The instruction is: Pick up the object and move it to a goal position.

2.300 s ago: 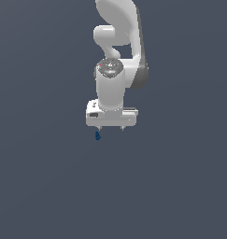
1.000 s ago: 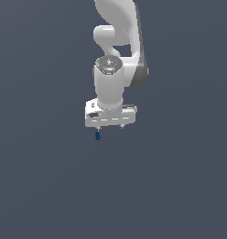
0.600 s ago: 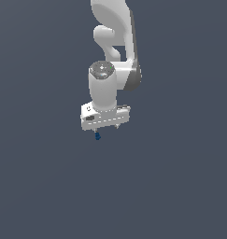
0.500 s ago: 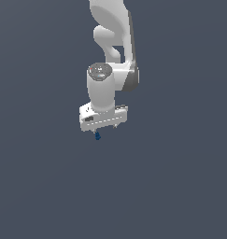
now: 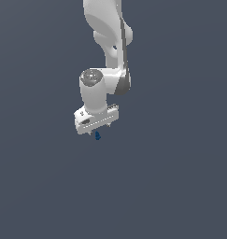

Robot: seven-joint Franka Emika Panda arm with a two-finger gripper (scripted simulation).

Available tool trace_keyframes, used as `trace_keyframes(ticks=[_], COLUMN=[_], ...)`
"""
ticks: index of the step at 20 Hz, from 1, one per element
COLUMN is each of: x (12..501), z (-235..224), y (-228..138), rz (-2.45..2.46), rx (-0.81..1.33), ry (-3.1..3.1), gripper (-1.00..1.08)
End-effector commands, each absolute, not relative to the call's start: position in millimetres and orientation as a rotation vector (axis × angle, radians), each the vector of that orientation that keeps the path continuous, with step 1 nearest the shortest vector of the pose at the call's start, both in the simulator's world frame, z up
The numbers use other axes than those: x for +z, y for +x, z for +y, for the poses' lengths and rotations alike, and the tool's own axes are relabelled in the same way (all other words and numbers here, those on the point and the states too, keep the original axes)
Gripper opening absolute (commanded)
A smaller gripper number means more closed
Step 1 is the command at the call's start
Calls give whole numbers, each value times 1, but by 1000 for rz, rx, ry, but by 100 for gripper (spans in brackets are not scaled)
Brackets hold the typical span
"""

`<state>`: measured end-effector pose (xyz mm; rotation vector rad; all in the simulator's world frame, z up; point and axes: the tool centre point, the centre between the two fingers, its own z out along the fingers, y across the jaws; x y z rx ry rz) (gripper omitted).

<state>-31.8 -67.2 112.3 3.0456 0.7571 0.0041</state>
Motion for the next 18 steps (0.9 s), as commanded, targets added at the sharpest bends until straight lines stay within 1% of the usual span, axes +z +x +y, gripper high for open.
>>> trace_keyframes(ticks=[1,9,18], x=[107,95,92], z=[-73,-84,-86], y=[-36,-45,-47], rz=[825,955,979], rx=[3,0,0], ry=[3029,2992,2985], gripper=[100,100,100])
